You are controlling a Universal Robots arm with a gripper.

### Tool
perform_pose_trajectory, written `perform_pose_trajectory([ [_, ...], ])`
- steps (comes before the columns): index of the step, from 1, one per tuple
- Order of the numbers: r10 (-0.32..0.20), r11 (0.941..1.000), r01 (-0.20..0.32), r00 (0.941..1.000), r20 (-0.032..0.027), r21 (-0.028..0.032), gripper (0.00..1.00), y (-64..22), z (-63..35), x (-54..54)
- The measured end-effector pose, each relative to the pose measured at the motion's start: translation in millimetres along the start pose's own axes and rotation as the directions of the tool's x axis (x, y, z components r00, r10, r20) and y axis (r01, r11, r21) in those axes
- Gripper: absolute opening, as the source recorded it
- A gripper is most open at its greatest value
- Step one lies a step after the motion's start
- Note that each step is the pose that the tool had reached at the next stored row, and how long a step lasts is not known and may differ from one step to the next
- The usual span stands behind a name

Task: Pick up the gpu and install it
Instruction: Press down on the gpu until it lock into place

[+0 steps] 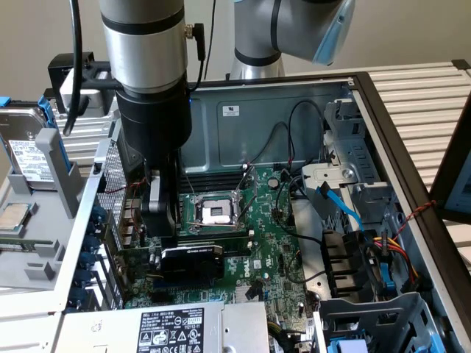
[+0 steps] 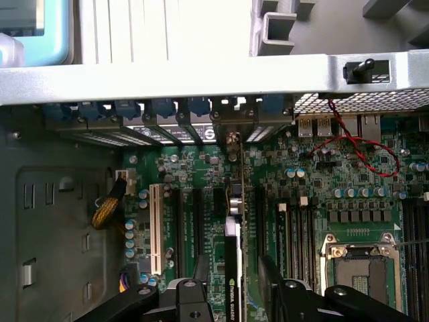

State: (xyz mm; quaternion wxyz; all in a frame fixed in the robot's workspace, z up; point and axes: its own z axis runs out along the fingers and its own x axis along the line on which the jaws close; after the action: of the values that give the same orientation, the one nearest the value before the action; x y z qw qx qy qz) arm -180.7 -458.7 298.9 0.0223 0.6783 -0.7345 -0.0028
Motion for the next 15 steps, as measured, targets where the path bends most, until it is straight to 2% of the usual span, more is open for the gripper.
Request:
perform_pose_trajectory([
  [4,0.000,1.0000,0.000,1.0000,0.0000,0.0000,0.40,0.0,0.0,0.0],
  [6,0.000,1.0000,0.000,1.0000,-0.0001,0.0000,0.27,0.0,0.0,0.0],
  [7,0.000,1.0000,0.000,1.0000,0.0000,0.0000,0.27,0.0,0.0,0.0],
  [10,0.000,1.0000,0.000,1.0000,-0.0001,-0.0001,0.11,0.3,0.1,0.0],
  [15,0.001,1.0000,-0.001,1.0000,0.0000,0.0001,0.11,5.5,1.8,0.1],
])
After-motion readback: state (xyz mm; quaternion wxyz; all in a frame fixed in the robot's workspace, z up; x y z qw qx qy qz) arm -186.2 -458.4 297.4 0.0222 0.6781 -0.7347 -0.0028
